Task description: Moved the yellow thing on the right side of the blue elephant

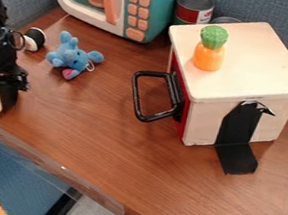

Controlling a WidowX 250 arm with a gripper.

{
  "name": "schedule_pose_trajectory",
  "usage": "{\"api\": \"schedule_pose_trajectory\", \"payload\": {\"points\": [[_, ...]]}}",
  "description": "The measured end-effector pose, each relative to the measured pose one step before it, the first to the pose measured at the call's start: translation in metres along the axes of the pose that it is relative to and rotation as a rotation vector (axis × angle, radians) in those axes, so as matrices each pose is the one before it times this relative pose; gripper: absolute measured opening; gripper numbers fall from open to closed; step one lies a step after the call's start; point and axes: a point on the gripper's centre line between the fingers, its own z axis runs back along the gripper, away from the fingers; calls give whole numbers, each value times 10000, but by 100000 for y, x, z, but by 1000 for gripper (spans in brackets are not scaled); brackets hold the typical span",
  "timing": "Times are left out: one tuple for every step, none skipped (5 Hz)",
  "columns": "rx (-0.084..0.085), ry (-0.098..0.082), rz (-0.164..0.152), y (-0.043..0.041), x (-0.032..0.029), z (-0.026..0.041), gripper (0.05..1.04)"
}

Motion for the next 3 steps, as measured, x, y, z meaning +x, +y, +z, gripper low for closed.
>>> {"api": "schedule_pose_trajectory", "payload": {"points": [[-81, -223, -443, -1719, -188, 1690, 233], [-11, -946, -1218, -4286, 1846, 3071, 160], [-321, -41, -1552, -5159, 1977, 94, 137]]}}
